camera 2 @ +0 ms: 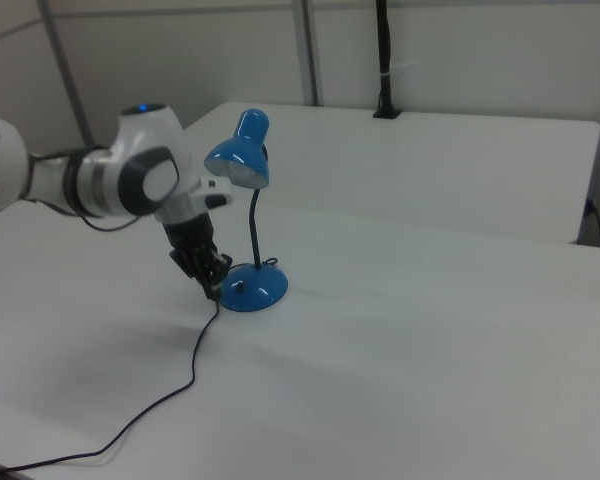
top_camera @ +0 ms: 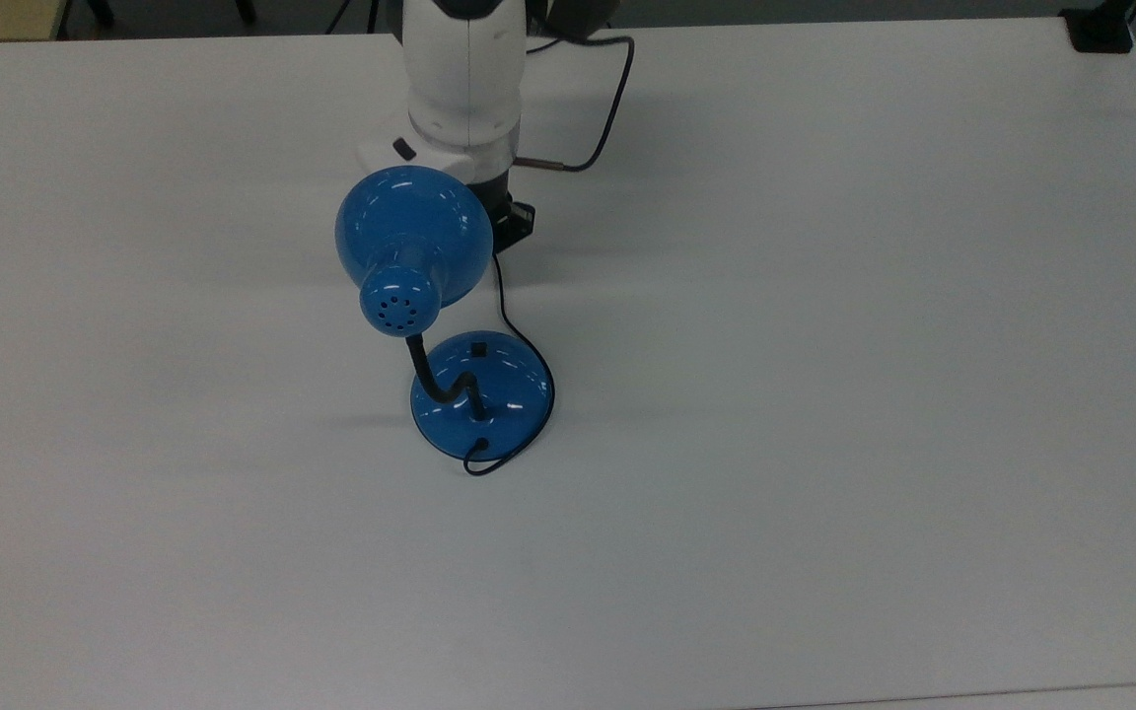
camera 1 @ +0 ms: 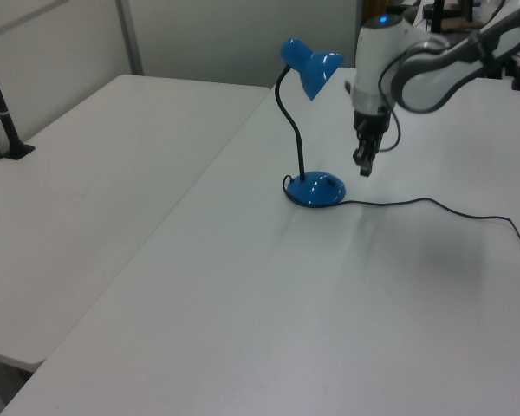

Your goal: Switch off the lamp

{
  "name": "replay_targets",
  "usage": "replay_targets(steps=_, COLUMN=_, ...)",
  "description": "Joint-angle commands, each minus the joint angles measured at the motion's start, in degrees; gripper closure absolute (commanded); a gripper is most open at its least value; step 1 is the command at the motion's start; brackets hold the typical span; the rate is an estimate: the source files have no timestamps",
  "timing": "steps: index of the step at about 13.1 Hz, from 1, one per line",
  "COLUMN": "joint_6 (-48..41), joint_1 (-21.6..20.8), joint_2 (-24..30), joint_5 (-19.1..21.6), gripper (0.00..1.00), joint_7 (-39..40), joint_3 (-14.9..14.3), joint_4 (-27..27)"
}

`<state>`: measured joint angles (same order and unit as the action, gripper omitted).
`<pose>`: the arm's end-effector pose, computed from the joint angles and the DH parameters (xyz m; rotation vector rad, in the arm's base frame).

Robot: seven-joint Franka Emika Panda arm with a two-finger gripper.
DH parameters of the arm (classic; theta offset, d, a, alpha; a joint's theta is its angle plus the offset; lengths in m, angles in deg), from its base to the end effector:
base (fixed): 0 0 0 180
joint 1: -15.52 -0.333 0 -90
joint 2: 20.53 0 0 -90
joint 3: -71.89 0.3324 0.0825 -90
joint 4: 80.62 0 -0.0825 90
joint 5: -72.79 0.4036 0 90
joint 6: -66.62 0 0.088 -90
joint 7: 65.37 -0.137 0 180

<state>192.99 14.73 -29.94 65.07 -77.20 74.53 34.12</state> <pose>0.6090 0.0281 0.3561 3.0423 -0.1058 0.0798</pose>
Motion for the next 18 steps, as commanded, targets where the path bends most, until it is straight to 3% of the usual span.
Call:
replay_targets(steps=1, joint_6=-12.87, joint_1=-0.61, joint_2=6.32, joint_5=-1.16, gripper=0.72, joint_7=-1.35, joint_3=0.0, joint_4=-2.58)
replay_targets(steps=8, joint_6=-31.08, joint_1=-0.88, joint_2=7.21, joint_5=-0.37, gripper=0.38, joint_7=-0.56, joint_3=0.62, joint_4=-18.12)
replay_targets(steps=9, joint_6=-32.75, joint_1=-0.88, joint_2=7.21, joint_5=-0.19, gripper=0.27, joint_7=-0.56, joint_3=0.62, joint_4=-20.06)
replay_targets(steps=10, joint_6=-33.9, joint_1=-1.4, joint_2=7.21, joint_5=-0.1, gripper=0.09, joint_7=-0.56, joint_3=0.62, joint_4=-21.56)
replay_targets(steps=11, joint_6=-34.43, joint_1=-2.19, joint_2=7.3, joint_5=-0.1, gripper=0.0, joint_7=-0.64, joint_3=0.36, joint_4=-23.32)
replay_targets(steps=18, joint_6=-37.16, joint_1=-1.67, joint_2=8.08, joint_5=0.86, gripper=0.0, joint_7=-0.56, joint_3=-0.08, joint_4=-23.42)
